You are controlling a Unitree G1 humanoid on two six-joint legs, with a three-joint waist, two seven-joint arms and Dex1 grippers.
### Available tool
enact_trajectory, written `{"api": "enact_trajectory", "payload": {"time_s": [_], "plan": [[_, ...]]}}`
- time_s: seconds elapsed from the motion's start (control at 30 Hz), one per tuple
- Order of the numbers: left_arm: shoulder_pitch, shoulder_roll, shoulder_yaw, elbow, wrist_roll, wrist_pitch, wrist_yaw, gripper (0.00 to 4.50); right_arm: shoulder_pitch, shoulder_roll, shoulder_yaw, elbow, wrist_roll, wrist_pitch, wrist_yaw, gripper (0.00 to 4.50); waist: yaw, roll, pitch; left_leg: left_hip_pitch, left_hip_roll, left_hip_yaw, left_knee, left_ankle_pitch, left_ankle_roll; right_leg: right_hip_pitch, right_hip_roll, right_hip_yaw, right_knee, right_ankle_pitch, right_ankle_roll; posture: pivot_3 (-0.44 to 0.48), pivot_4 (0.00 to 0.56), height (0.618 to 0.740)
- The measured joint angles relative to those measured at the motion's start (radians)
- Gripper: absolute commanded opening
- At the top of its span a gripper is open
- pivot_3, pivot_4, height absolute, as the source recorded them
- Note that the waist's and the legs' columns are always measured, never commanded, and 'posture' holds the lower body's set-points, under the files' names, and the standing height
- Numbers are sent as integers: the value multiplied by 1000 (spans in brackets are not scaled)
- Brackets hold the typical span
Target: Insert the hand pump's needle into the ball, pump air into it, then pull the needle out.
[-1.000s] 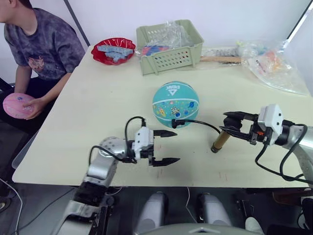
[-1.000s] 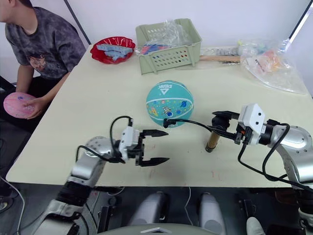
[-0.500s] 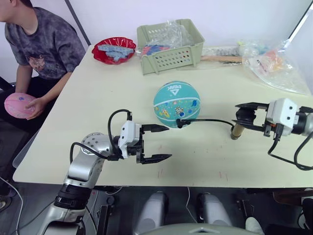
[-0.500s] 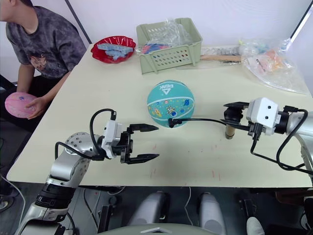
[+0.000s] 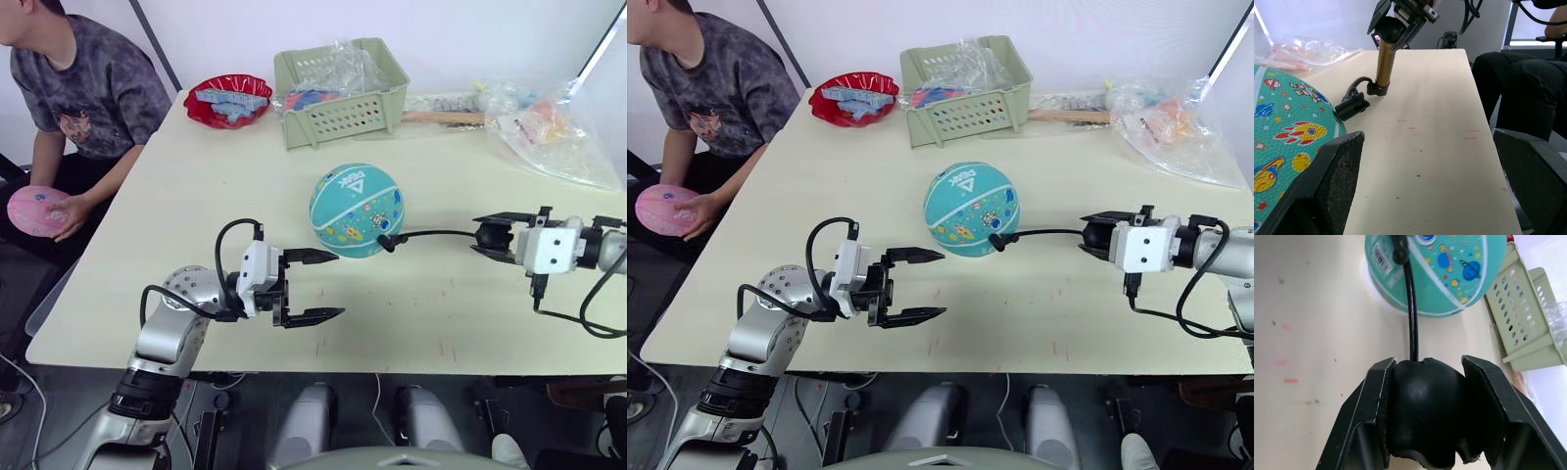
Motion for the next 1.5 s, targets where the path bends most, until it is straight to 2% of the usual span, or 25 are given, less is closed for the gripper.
{"api": "enact_trajectory", "payload": {"time_s": [0.5, 0.9, 0.97, 1.03, 1.1, 1.3, 1.43, 1.5], "plan": [[-11, -1, 0, 0, -4, 5, -2, 4437, 44, 24, 117, 33, -194, -263, -116, 1731, -3, -1, 0, 3, 0, 2, 0, 0, -1, 1, 2, 3, 2, 1, -1, 0, 150, 740], [-15, -3, -2, 0, -2, -11, -5, 4437, -33, 107, 270, 134, -254, -304, -117, 1731, -3, -2, -1, 5, 1, 2, 0, 1, -2, 1, 4, 3, 3, 2, -3, 0, 150, 740], [-15, -3, -2, 0, -2, -13, -5, 4500, -42, 120, 281, 144, -240, -285, -100, 2647, -4, -2, -1, 5, 1, 2, 0, 1, -2, 1, 4, 3, 3, 2, -3, 0, 150, 740], [-15, -3, -2, 0, -2, -14, -4, 4500, -33, 132, 304, 162, -215, -263, -81, 3349, 0, -3, -1, 5, 1, 2, 0, 1, -2, 1, 4, 3, 3, 2, -3, 0, 150, 740], [-15, -4, -2, 0, -1, -16, -4, 4500, -10, 145, 334, 187, -212, -250, -65, 4439, 0, -2, -1, 4, 0, 3, 0, 1, -2, 1, 3, 4, 3, 2, -3, 0, 150, 740], [-15, -6, -8, 1, 8, -28, -3, 4500, -5, 130, 343, 200, -137, -249, -57, 4486, -16, -2, -1, 6, 1, 5, 0, 1, -1, 1, 4, 6, 4, 2, -3, 0, 150, 740], [-16, -7, -9, 2, 12, -32, -3, 4500, 21, 106, 302, 177, -51, -246, -47, 4486, -21, -2, 0, 8, 1, 5, 0, -1, 1, 1, 4, 8, 7, 2, -3, 0, 150, 740], [-22, -10, -4, 6, 12, -32, 2, 4500, 138, 101, 219, 85, 141, -179, -40, 4486, -15, -2, -1, 9, 2, 5, 0, -1, 2, 2, 3, 7, 9, 2, -3, 0, 150, 740]]}}
